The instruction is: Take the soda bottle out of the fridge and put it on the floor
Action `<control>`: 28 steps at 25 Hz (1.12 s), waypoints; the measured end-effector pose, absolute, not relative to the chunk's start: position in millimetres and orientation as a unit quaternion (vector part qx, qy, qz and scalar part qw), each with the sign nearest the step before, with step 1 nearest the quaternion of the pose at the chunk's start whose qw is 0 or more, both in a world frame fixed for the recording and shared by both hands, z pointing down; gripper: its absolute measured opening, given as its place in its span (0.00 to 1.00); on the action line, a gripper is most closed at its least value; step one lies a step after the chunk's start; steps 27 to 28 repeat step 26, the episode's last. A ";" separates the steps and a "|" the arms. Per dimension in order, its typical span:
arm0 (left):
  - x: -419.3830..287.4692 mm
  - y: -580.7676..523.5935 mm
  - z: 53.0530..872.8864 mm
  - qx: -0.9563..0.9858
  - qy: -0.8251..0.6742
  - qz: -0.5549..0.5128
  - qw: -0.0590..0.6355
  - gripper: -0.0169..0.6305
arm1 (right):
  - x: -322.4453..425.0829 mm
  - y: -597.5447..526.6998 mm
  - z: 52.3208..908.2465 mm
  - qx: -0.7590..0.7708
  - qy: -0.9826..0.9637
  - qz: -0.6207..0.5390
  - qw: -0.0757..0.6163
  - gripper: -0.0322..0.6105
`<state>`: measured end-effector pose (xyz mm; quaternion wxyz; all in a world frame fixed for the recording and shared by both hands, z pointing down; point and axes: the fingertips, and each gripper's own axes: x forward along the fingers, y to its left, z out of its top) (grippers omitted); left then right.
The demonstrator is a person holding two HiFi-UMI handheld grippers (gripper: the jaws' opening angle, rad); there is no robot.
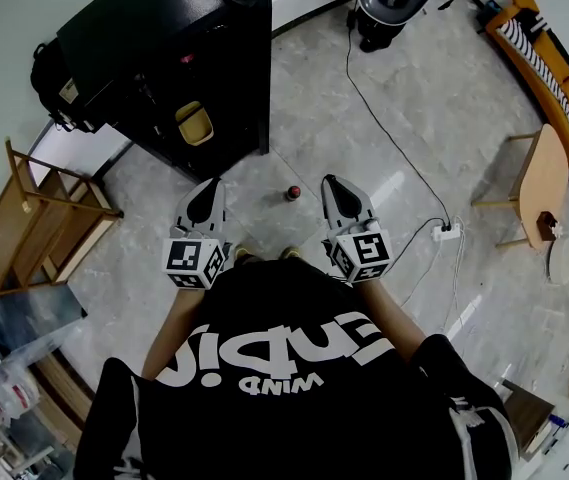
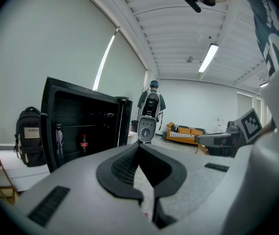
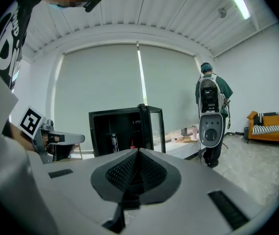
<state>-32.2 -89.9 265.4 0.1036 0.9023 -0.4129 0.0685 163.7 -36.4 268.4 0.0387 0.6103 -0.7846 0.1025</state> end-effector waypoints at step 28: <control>-35.1 -69.7 273.4 0.899 -0.416 0.083 0.111 0.04 | 165.4 -19.8 277.3 0.614 -0.779 0.116 0.042 0.09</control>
